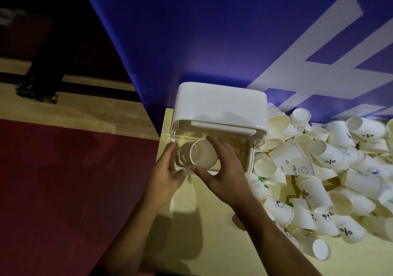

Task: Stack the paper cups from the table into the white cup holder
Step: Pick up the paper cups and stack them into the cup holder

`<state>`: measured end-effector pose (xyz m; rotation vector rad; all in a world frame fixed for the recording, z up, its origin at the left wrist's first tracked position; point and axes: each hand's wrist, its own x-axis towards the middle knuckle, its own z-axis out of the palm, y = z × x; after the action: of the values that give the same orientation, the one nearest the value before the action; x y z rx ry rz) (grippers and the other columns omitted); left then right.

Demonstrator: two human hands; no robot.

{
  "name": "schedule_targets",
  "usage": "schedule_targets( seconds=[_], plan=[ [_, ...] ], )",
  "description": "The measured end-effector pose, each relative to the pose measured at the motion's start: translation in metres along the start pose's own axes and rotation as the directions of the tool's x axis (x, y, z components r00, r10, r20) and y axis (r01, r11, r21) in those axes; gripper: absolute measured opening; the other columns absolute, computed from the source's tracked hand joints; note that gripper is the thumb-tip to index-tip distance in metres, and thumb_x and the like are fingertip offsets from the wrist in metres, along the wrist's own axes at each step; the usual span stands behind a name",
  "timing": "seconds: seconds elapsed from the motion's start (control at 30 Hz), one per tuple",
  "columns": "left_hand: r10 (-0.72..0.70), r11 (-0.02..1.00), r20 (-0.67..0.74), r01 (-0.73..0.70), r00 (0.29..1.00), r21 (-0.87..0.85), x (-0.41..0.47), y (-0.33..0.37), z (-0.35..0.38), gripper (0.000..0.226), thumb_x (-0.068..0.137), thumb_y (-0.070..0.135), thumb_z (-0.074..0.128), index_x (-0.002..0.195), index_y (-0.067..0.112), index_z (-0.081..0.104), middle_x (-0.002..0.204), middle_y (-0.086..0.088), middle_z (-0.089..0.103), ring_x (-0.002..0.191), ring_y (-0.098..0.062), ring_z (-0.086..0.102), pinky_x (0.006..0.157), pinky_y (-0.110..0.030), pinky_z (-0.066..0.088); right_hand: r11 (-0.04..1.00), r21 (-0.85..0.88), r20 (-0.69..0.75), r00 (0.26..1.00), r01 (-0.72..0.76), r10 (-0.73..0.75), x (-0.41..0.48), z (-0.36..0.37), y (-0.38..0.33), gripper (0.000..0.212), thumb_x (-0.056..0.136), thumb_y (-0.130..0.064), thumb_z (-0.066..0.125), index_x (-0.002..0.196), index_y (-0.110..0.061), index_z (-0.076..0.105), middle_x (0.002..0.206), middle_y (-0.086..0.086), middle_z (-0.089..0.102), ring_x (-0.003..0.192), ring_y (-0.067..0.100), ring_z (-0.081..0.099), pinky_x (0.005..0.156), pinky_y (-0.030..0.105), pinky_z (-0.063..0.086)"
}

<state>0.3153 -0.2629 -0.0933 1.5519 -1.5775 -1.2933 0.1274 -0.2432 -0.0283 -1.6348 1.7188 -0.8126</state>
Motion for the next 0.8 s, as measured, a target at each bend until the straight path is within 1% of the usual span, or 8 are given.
schedule_targets(
  seconds=[0.07,0.13,0.2,0.3,0.4,0.6,0.7,0.8],
  plan=[
    [-0.081,0.99,-0.047,0.075,0.996,-0.12,-0.007,-0.002,-0.006,0.064,0.095,-0.001,0.066,0.15,0.027,0.047,0.126,0.038,0.061,0.122,0.018,0.053,0.1,-0.01,0.044,0.998,-0.054,0.038,0.999,0.018,-0.016,0.005,0.009,0.005,0.08,0.082,-0.052,0.079,0.148,-0.02,0.046,0.142,-0.007,0.052,0.127,0.01,0.052,0.102,0.013,0.039],
    [-0.156,0.972,-0.119,0.13,0.981,-0.197,-0.005,0.004,-0.008,0.048,0.102,0.008,0.059,0.147,0.023,0.052,0.128,0.029,0.061,0.12,0.018,0.054,0.099,-0.007,0.043,0.992,-0.124,0.078,0.997,0.01,0.0,0.011,0.02,0.01,0.083,0.082,-0.055,0.078,0.149,-0.022,0.043,0.144,-0.007,0.051,0.126,0.014,0.054,0.098,0.025,0.048],
    [-0.16,0.973,-0.126,0.135,0.979,-0.186,0.001,0.015,-0.008,0.039,0.105,0.019,0.055,0.145,0.022,0.056,0.129,0.022,0.063,0.12,0.014,0.056,0.097,-0.006,0.043,0.984,-0.175,0.112,0.993,-0.022,0.042,0.019,0.03,0.015,0.086,0.081,-0.057,0.077,0.152,-0.025,0.04,0.148,-0.008,0.049,0.129,0.016,0.053,0.098,0.031,0.05],
    [-0.148,0.985,-0.072,0.14,0.986,-0.102,0.011,0.02,-0.004,0.04,0.107,0.025,0.052,0.146,0.024,0.056,0.137,0.014,0.063,0.124,0.003,0.059,0.106,-0.023,0.049,0.981,-0.186,0.169,0.983,-0.046,0.078,0.028,0.042,0.022,0.086,0.084,-0.057,0.075,0.155,-0.025,0.038,0.154,-0.007,0.046,0.135,0.017,0.049,0.104,0.031,0.045],
    [-0.118,0.993,-0.012,0.118,0.993,-0.008,0.016,0.011,0.001,0.039,0.106,0.019,0.051,0.144,0.028,0.057,0.128,0.016,0.067,0.11,0.002,0.066,0.1,-0.034,0.055,0.984,-0.16,0.2,0.974,-0.076,0.108,0.031,0.046,0.028,0.086,0.085,-0.055,0.074,0.156,-0.025,0.037,0.156,-0.008,0.044,0.137,0.016,0.047,0.106,0.031,0.044],
    [-0.111,0.994,-0.01,0.111,0.994,0.023,0.014,0.006,0.003,0.042,0.105,0.016,0.051,0.143,0.033,0.056,0.125,0.017,0.069,0.107,0.005,0.066,0.093,-0.03,0.057,0.983,-0.147,0.198,0.971,-0.106,0.134,0.029,0.052,0.034,0.087,0.083,-0.052,0.078,0.155,-0.031,0.035,0.155,-0.01,0.044,0.134,0.016,0.05,0.103,0.035,0.049],
    [-0.117,0.992,-0.024,0.118,0.993,0.039,0.011,0.018,0.003,0.04,0.106,0.019,0.052,0.143,0.033,0.056,0.125,0.017,0.068,0.108,0.002,0.066,0.089,-0.025,0.057,0.982,-0.151,0.216,0.965,-0.117,0.149,0.028,0.045,0.031,0.094,0.081,-0.058,0.076,0.158,-0.036,0.027,0.161,-0.011,0.037,0.142,0.015,0.042,0.11,0.041,0.046],
    [-0.046,0.991,-0.207,0.071,0.977,0.115,-0.01,0.044,0.005,0.034,0.103,0.021,0.056,0.137,0.025,0.062,0.12,0.016,0.065,0.106,-0.005,0.064,0.078,-0.015,0.048,0.988,-0.107,0.188,0.973,-0.115,0.134,0.008,0.018,0.031,0.091,0.086,-0.061,0.069,0.16,-0.039,0.021,0.166,-0.013,0.029,0.149,0.009,0.031,0.113,0.034,0.038]
  ],
)
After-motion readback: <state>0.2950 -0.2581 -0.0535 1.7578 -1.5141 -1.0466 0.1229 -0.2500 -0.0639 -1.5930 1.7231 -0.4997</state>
